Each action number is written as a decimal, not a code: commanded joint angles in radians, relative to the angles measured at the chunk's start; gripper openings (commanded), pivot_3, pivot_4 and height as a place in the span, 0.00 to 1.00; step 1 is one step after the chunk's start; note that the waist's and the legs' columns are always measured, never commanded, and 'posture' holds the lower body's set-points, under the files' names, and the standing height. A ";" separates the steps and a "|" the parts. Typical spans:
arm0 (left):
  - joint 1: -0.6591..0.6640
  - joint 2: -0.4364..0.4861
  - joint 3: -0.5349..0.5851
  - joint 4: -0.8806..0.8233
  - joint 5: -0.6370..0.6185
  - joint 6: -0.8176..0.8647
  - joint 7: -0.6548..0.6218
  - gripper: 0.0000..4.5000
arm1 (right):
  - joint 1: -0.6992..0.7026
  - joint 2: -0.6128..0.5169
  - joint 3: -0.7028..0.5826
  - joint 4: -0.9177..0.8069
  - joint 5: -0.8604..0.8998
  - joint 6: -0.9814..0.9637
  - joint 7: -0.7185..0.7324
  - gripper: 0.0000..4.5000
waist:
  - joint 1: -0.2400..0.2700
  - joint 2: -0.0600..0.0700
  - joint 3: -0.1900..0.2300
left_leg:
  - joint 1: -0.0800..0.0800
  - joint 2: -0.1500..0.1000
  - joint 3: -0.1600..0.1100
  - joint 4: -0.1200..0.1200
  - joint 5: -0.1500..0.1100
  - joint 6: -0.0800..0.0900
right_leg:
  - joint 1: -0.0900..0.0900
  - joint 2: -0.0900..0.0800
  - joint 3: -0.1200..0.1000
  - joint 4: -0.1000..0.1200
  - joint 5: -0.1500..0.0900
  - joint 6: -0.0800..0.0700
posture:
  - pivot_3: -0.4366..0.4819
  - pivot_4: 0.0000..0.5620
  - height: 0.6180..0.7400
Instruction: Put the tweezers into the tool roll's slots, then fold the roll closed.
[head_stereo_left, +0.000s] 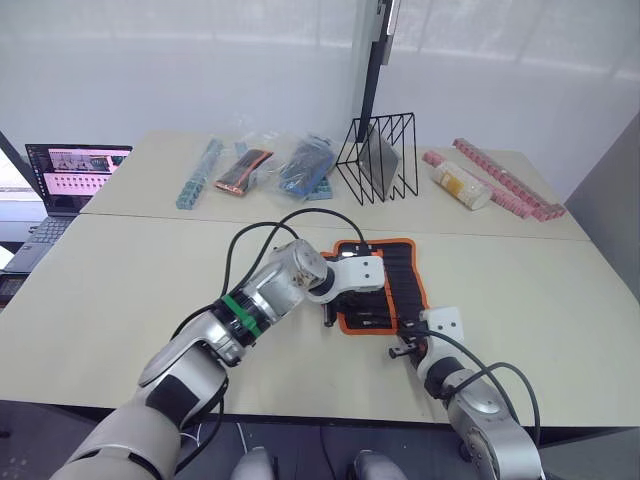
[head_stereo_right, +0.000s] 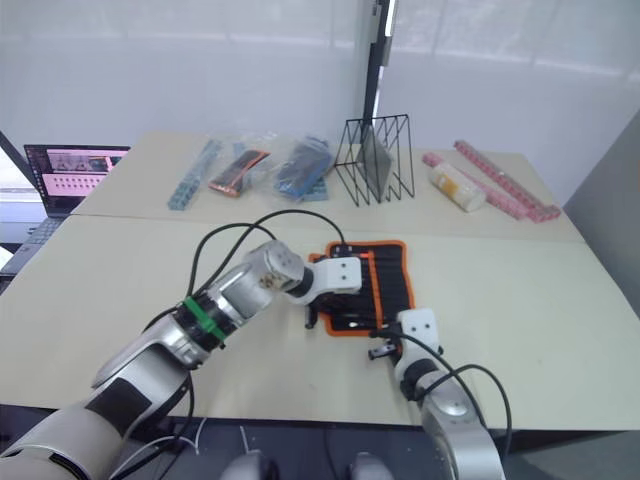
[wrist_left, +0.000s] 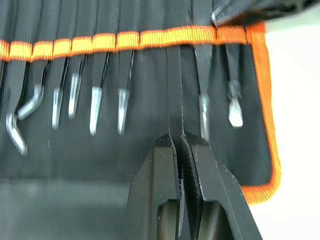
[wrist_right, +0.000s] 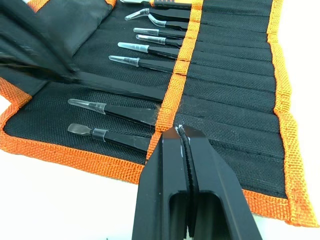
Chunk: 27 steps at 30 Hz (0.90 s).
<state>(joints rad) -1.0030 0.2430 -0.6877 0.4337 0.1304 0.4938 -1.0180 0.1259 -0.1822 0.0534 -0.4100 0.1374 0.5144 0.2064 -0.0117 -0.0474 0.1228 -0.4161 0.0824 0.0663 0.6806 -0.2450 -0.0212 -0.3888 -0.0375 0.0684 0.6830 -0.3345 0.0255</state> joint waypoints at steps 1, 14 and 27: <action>-0.046 -0.039 0.031 0.083 0.027 -0.111 0.028 0.01 | 0.044 -0.008 0.044 0.062 -0.013 0.108 -0.001 0.00 | -0.001 0.000 0.000 | 0.000 0.000 0.000 0.000 0.000 0.000 | 0.000 0.000 0.000 0.000 0.000 0.000 | 0.48 0.27 0.57; -0.098 -0.158 0.103 0.355 0.066 -0.335 0.069 0.01 | 0.028 -0.004 0.058 0.045 -0.031 0.312 -0.053 0.00 | 0.005 -0.002 -0.002 | 0.000 -0.001 -0.001 0.002 0.002 0.003 | 0.002 -0.001 0.000 0.001 0.001 0.001 | 0.48 0.27 0.57; -0.137 -0.255 0.176 0.528 0.072 -0.438 0.090 0.01 | 0.029 0.018 0.067 0.023 -0.016 0.393 -0.062 0.00 | 0.017 -0.007 -0.006 | 0.000 -0.002 -0.002 0.003 0.002 0.003 | 0.003 -0.001 0.000 0.001 0.001 0.001 | 0.48 0.27 0.57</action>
<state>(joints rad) -1.0981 0.0168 -0.5529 0.9483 0.2046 0.0853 -0.9936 0.0863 -0.1714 0.0619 -0.5005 0.1002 0.7540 0.1239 0.0053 -0.0545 0.1168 -0.4159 0.0802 0.0647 0.6840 -0.2431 -0.0181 -0.3856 -0.0386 0.0680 0.6837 -0.3337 0.0268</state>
